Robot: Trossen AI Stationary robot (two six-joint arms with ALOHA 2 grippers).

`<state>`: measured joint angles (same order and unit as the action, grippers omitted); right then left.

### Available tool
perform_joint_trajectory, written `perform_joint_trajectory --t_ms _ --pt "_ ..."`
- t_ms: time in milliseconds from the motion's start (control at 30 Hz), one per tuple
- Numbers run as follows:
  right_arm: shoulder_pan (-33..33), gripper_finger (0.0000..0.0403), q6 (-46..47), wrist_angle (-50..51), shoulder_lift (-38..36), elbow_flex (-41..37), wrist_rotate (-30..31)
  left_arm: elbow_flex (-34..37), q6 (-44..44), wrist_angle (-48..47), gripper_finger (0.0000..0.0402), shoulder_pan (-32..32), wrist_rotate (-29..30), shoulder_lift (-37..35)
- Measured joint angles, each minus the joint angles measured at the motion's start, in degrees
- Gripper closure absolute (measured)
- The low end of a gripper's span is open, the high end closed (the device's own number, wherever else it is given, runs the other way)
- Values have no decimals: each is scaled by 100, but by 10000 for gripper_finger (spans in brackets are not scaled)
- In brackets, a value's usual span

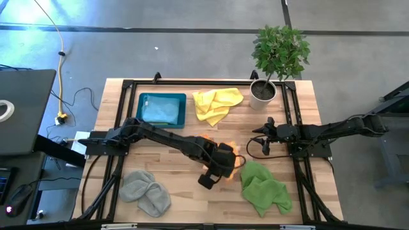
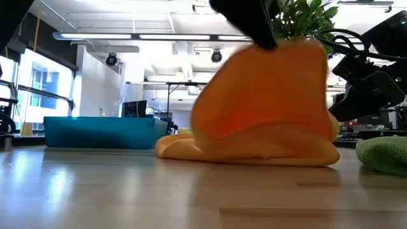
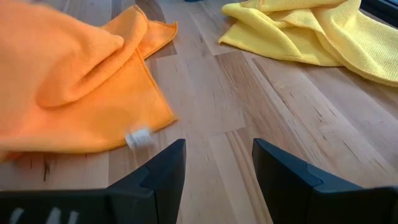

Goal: Fold microfiber towels
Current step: Fold the orange microfiber cloth

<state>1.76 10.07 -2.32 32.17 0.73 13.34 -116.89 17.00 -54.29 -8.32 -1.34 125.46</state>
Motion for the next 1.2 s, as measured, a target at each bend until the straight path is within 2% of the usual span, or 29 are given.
perform_joint_trajectory --t_ms 167,300,500,600,700,833,967,1200 --pt "0 224 6 -41 1 0 12 -817 327 -948 401 229 6 -6" --pt "-2 224 476 -498 -1 0 15 -1331 419 -1530 401 502 4 -10" --pt "-1 224 1007 -1335 -1 0 9 -1799 278 -1848 401 961 2 -15" --pt "-1 224 1272 -1575 0 0 7 -1815 282 -1866 401 1152 -74 -34" --pt "-2 224 1562 -1675 -1 0 7 -1804 178 -1938 401 1330 -421 -55" --pt "0 224 1339 -1729 10 0 141 -1811 116 -1920 401 1489 -761 -80" --pt "-2 224 1006 -1774 10 0 469 -1811 110 -1916 401 1561 -763 -80" --pt "144 224 793 -1805 144 0 175 -1809 55 -1873 401 1563 -724 -148"
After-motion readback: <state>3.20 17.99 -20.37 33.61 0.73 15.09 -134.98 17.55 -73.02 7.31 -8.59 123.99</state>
